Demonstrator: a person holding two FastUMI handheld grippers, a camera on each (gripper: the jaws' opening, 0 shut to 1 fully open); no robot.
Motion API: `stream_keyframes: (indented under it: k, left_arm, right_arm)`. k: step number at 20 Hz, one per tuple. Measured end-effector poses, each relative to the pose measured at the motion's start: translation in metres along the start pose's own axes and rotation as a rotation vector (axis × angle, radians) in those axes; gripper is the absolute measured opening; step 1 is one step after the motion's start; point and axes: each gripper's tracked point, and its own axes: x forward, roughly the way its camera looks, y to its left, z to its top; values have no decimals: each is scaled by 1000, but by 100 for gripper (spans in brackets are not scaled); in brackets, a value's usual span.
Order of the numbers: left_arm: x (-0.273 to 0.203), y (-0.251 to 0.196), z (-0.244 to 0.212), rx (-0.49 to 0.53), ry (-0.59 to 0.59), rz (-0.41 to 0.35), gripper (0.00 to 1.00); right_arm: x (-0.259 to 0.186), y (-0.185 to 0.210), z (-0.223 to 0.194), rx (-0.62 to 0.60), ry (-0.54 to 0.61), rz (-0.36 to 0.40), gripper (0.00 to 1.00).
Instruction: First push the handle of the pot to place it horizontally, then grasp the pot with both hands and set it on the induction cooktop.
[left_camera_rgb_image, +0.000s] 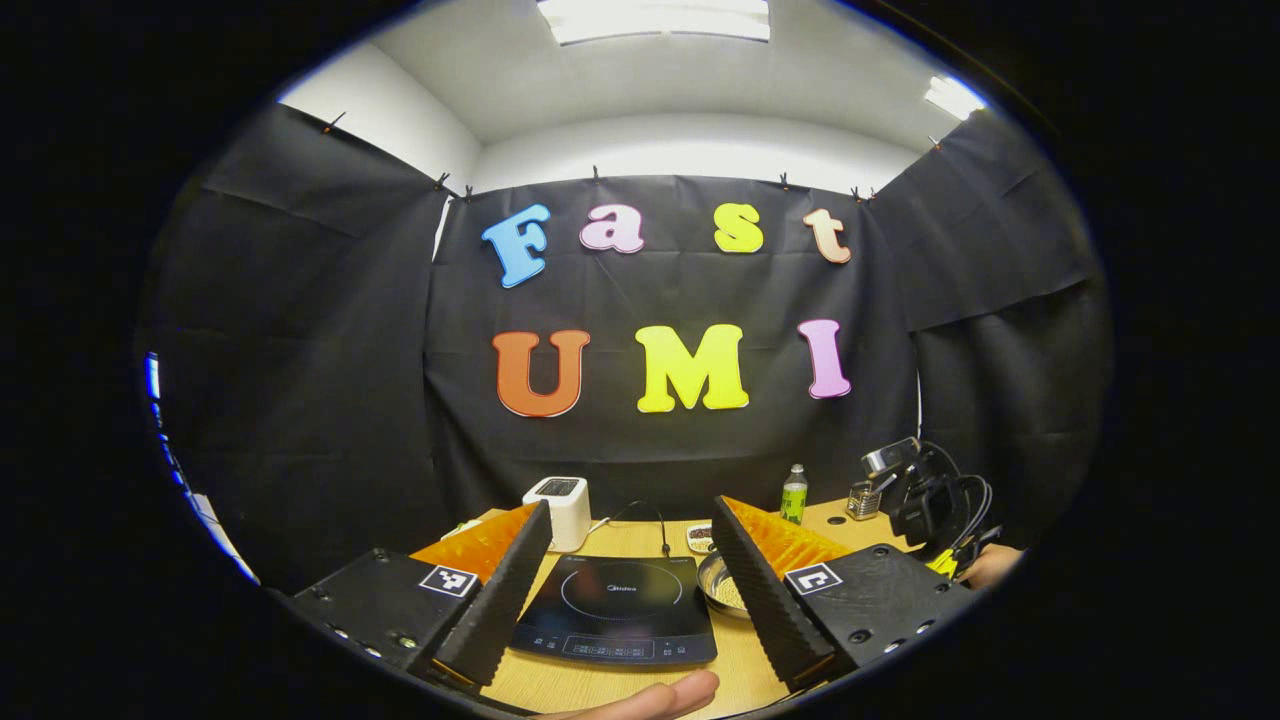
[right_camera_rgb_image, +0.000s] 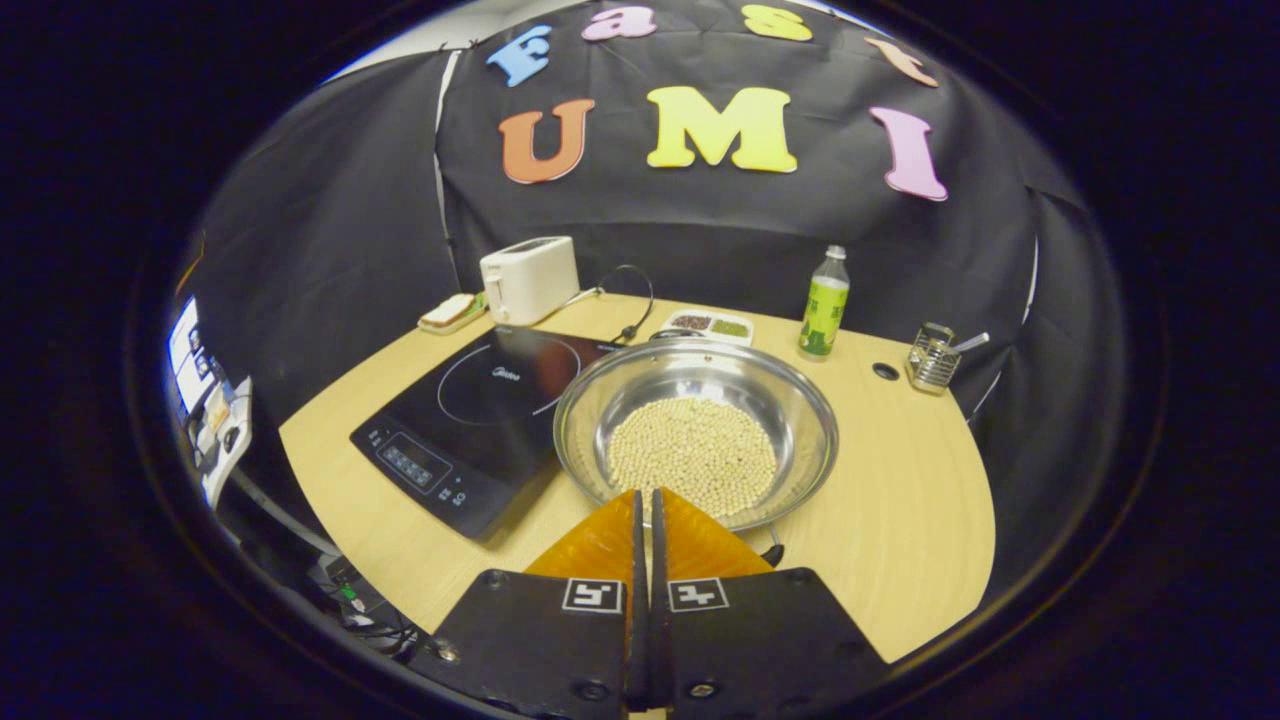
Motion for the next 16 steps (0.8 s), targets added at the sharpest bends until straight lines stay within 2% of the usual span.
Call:
stream_keyframes:
  k: [2, 3, 5, 7, 11, 13, 14, 16]
  left_arm:
    - [0, 0, -3, 7, 12, 3, 96]
    - [1, -1, -6, 6, 18, 2, 96]
    - [4, -2, -8, 7, 31, 2, 96]
    - [4, -2, -6, 8, 29, 9, 96]
    - [6, 3, 5, -3, -1, 21, 96]
    - [6, 2, 5, -16, -1, 14, 96]
    - [4, 1, 5, -22, 2, 9, 96]
    - [5, 4, 9, -37, -10, 9, 96]
  right_arm:
    - [8, 8, -18, 25, 60, 46, 4]
    - [11, 8, -22, 34, 78, 52, 1]
    - [15, 5, -29, 58, 94, 61, 4]
    - [18, 6, -32, 77, 102, 74, 2]
    - [25, -10, -39, 101, 121, 36, 1]
    - [27, -22, -40, 119, 135, 9, 4]
    - [29, -22, -41, 130, 142, 25, 1]
    - [26, -25, -41, 165, 157, 37, 4]
